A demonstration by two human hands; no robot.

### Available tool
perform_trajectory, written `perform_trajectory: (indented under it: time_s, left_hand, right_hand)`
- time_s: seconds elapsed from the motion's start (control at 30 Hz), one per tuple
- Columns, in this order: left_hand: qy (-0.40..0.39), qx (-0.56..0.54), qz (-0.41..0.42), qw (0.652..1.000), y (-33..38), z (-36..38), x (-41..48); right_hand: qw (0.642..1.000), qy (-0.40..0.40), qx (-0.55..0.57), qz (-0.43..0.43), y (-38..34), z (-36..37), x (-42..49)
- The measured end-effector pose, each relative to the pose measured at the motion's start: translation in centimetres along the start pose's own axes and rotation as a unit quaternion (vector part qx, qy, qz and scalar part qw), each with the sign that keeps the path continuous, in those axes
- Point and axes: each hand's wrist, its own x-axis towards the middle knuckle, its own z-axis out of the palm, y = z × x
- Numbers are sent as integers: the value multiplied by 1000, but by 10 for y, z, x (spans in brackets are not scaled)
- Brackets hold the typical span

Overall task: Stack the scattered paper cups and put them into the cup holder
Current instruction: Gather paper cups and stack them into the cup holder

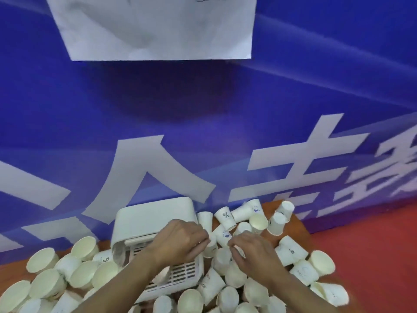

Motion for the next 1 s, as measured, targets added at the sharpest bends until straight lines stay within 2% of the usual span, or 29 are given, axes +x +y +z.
perform_trajectory:
  time_s: [0.1, 0.23, 0.43, 0.6, 0.8, 1.0]
  left_hand:
    - [-15, 20, -4, 1000, 24, 8, 56]
    - [-56, 24, -59, 996, 56, 45, 123]
    - [-118, 2, -157, 980, 83, 128, 185]
    - [-162, -3, -191, 968, 94, 177, 201]
    - [-147, 2, -166, 975, 83, 215, 233]
    - [-151, -11, -180, 972, 79, 268, 279]
  right_hand:
    - [999, 17, -21, 28, 63, -28, -18]
    - [997, 19, -4, 72, 149, -45, -34]
    - [994, -35, -9, 103, 251, -40, -41]
    - [992, -52, -5, 114, 293, -27, -31]
    - [993, -62, -38, 95, 328, 1, 9]
    - [991, -89, -34, 97, 364, 24, 58]
